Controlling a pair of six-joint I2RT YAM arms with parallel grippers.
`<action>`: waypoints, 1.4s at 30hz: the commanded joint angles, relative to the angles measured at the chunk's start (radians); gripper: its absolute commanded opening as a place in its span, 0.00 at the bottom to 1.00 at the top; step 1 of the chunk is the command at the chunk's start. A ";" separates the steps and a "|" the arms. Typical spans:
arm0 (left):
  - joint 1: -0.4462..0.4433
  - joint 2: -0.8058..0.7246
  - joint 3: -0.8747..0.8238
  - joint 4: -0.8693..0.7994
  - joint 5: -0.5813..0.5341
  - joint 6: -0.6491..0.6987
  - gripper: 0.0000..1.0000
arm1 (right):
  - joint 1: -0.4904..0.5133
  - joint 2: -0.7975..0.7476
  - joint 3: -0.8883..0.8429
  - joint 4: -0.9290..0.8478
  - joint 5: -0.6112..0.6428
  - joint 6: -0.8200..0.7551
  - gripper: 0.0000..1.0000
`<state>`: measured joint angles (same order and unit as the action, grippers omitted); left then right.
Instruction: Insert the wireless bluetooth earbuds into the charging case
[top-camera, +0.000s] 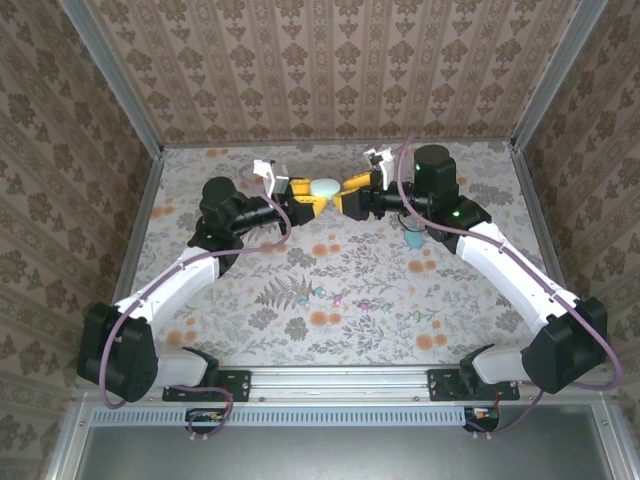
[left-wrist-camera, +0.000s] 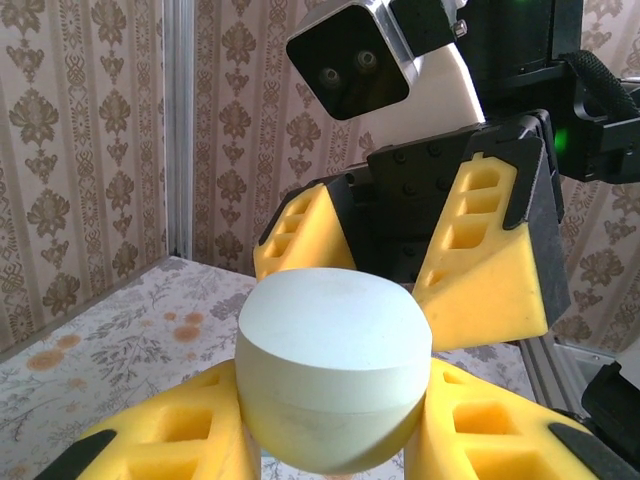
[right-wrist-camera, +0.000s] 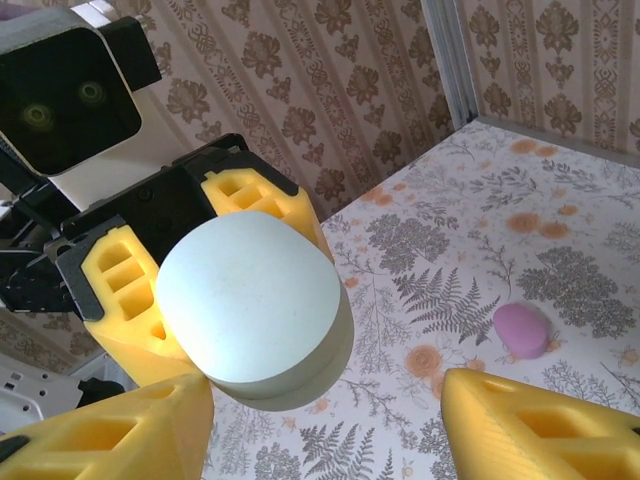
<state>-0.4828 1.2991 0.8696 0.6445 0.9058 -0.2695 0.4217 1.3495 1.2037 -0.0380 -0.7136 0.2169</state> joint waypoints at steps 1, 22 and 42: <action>-0.009 0.006 -0.014 0.069 0.051 -0.023 0.28 | -0.004 0.012 0.046 -0.002 0.052 0.039 0.63; -0.011 -0.007 -0.041 0.066 0.009 0.010 0.28 | -0.004 0.023 0.171 -0.096 0.143 0.195 0.64; -0.007 -0.073 -0.122 0.094 -0.125 0.026 0.29 | -0.214 -0.274 -0.304 -0.755 0.536 0.587 0.38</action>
<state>-0.4904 1.2671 0.7582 0.7044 0.7914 -0.2550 0.2001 1.1221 1.0264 -0.6312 -0.2138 0.6445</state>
